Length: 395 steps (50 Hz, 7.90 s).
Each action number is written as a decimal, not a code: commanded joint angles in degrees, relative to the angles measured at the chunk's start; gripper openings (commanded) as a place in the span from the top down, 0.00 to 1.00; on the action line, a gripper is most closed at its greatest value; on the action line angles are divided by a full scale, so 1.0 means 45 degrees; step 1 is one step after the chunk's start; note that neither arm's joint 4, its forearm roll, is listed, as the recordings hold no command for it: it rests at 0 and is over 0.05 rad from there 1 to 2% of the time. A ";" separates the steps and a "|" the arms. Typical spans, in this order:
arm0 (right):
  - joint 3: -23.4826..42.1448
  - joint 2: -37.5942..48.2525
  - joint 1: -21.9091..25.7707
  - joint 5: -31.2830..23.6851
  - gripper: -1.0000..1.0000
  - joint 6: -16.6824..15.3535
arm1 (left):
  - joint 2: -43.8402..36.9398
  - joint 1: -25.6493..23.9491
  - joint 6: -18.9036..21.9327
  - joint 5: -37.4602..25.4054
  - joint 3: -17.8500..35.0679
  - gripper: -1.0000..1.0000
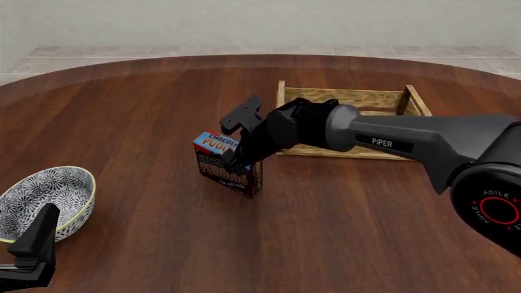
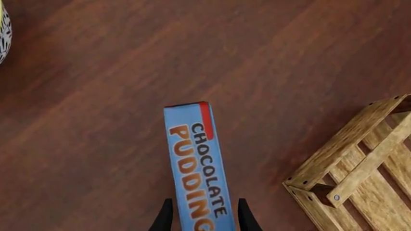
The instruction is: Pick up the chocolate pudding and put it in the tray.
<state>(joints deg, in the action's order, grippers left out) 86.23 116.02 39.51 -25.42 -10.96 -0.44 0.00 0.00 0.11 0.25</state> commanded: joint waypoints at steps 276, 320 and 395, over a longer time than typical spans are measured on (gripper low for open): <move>0.3182 -0.1586 -0.6033 -0.1945 1.00 -0.2452 | 0.0000 0.0001 -0.0002 0.0000 0.0000 0.00; 0.2889 -0.1175 -0.6132 -0.1524 1.00 -0.2249 | -0.0002 0.0000 0.0000 0.0000 0.0000 0.00; 0.2451 -0.0343 -0.6248 -0.0619 1.00 -0.2141 | -0.0002 -0.0001 -0.0002 0.0000 0.0000 0.00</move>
<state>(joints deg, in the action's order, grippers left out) 97.31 114.19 11.29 -28.61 -21.74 -0.43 0.00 0.00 0.11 0.25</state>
